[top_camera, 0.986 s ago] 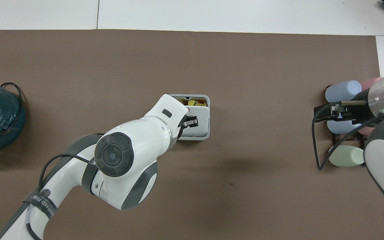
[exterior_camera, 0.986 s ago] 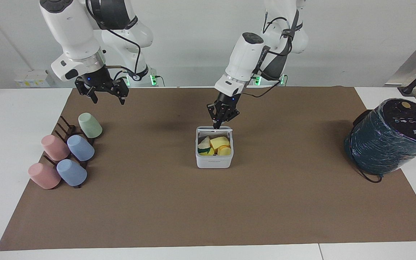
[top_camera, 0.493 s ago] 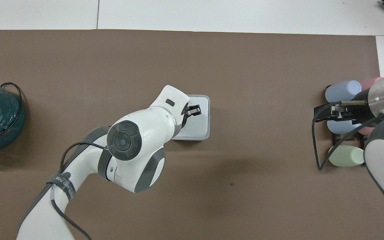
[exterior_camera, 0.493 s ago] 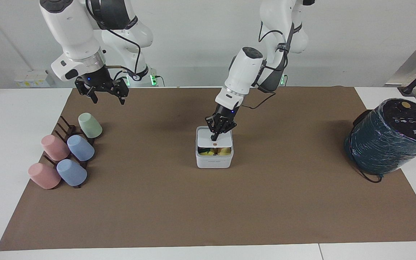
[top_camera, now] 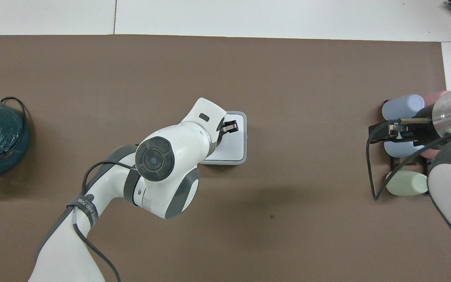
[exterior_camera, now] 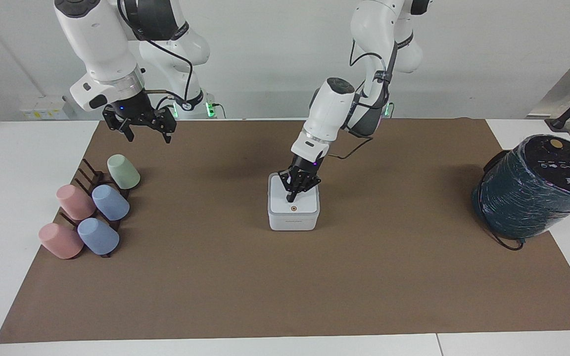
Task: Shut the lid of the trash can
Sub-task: 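Press the lid flat onto the trash can with the left gripper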
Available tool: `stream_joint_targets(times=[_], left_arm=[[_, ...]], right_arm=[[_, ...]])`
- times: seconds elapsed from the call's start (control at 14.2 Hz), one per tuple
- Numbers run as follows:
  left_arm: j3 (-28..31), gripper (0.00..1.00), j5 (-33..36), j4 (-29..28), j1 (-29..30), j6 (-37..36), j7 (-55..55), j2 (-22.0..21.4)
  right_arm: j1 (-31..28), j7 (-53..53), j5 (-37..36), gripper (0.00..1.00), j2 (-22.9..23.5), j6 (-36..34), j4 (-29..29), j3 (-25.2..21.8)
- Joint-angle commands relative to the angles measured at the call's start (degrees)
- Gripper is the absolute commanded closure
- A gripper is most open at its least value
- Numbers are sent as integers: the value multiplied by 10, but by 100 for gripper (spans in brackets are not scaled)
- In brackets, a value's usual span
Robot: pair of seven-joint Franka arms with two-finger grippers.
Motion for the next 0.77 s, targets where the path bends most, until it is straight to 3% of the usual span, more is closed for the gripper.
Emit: stream_joint_targets(times=[0.0, 0.28, 0.7], left_arm=[[-1, 94, -12, 8, -3, 30, 7, 44], [-1, 93, -10, 34, 3, -8, 7, 50], [4, 88, -4, 166, 66, -265, 47, 30]], right_arm=[[-11, -14, 15, 0, -13, 9, -14, 5], [-11, -14, 15, 0, -13, 9, -14, 5], [-11, -14, 15, 0, -13, 9, -14, 5]])
